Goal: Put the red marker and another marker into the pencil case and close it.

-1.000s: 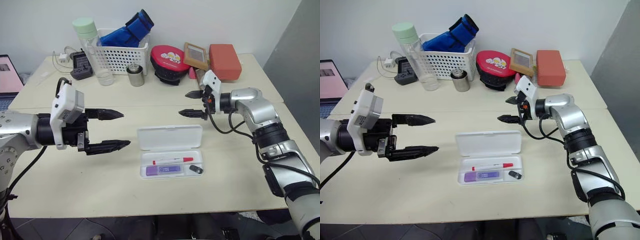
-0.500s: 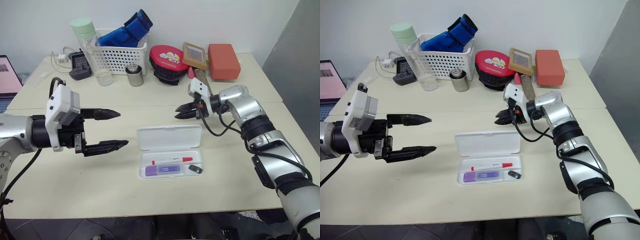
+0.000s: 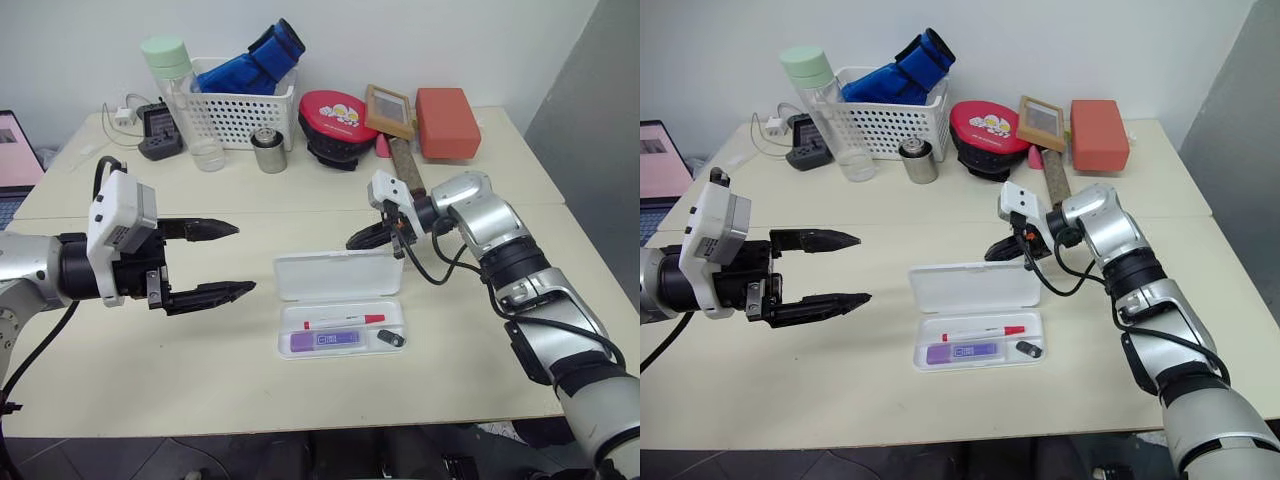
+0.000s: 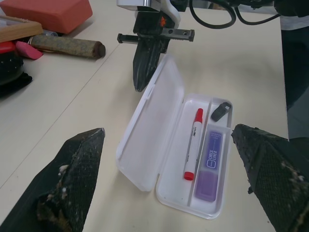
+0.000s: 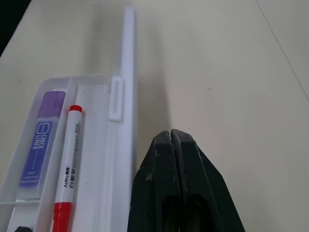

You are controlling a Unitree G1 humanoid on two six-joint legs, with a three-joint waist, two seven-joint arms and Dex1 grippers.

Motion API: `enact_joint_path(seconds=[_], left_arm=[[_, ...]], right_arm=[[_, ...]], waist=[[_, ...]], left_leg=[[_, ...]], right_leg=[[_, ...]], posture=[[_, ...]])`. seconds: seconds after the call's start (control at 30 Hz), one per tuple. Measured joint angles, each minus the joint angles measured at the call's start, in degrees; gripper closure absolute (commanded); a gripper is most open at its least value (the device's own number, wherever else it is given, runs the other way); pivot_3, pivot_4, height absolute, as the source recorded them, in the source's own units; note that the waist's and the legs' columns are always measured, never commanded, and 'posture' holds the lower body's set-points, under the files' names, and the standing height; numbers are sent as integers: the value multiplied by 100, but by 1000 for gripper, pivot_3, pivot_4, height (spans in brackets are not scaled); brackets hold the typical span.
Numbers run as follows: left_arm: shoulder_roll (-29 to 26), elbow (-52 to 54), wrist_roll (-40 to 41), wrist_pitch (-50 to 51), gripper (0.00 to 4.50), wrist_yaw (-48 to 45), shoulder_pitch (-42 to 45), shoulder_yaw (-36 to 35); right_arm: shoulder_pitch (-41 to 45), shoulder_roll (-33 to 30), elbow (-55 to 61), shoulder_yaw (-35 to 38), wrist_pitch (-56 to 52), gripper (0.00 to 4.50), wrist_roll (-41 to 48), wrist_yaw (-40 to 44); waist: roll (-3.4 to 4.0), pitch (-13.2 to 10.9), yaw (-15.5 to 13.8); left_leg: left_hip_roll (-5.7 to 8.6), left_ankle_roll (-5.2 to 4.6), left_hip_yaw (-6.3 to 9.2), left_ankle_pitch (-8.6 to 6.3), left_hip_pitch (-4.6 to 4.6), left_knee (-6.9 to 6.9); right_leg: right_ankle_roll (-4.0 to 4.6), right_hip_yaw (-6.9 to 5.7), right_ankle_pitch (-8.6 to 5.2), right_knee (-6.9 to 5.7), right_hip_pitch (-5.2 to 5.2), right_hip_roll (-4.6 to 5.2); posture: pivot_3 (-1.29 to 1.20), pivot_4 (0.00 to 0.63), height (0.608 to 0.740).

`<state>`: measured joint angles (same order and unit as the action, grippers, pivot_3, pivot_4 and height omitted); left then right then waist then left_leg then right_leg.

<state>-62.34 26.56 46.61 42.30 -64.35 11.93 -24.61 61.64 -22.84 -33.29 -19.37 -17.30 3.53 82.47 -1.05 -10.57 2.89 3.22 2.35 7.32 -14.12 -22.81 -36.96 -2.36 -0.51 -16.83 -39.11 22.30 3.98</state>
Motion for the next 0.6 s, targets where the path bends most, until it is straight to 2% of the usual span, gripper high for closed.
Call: enact_joint_path(seconds=[0.6], left_arm=[[0,-2,-2,-46,0,-30,18,129]], right_arm=[[-1496,-661,3103,-463,-1074,4494,129,92]], waist=[[0,0,-43]], left_leg=[[-1,-2,4,-1,2,0]], right_leg=[[0,-2,0,0,-1,4]], posture=[[0,150,740]])
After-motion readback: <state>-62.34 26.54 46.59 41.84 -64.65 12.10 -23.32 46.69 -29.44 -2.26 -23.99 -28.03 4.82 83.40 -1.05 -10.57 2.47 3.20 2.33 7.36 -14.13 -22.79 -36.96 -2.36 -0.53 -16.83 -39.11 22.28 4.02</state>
